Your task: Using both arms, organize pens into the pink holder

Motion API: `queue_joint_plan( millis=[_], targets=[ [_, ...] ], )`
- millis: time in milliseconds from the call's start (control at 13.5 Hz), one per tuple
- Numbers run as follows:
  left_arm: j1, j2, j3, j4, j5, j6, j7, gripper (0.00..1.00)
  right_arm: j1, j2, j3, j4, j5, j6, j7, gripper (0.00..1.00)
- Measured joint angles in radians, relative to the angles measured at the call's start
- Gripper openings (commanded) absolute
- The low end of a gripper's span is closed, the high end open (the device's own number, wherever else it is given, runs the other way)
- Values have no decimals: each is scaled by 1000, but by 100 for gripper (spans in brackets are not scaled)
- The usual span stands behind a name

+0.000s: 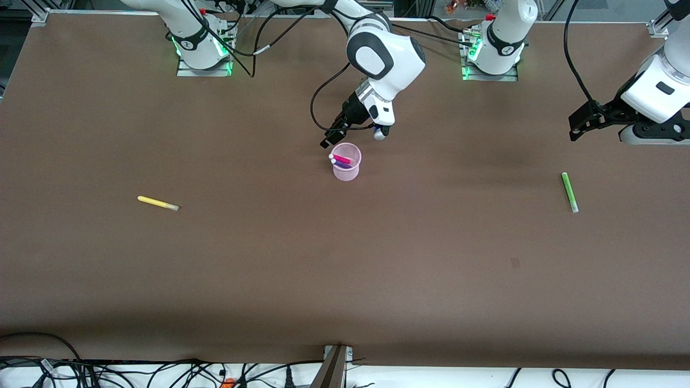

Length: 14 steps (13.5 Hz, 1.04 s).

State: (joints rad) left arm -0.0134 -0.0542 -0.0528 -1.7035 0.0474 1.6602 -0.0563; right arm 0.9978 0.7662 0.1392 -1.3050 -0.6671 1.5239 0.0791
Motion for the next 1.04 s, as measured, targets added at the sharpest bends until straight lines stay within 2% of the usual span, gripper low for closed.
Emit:
queue_joint_plan(
  millis=[222,444,593,815,1037],
  targets=[
    [0,0,0,0,0,0,-1,100,0,-1,-3,54,-1,-9,-1,99],
    [-1,1,-8,1,-1,0,-2,100,-33,-18,-20,156,22,-88,-22,99],
    [-1,1,-17,1,-1,0,-6,100,-130,-82,-30,207,128,-109,-50,99],
    [-2,1,-19,2,-1,0,-8,100,-352,-231,-35,223,310,-114,-86,99],
    [-2,1,-27,2,-1,0,-8,100,-532,-327,-39,221,376,-125,-98,99]
  ],
)
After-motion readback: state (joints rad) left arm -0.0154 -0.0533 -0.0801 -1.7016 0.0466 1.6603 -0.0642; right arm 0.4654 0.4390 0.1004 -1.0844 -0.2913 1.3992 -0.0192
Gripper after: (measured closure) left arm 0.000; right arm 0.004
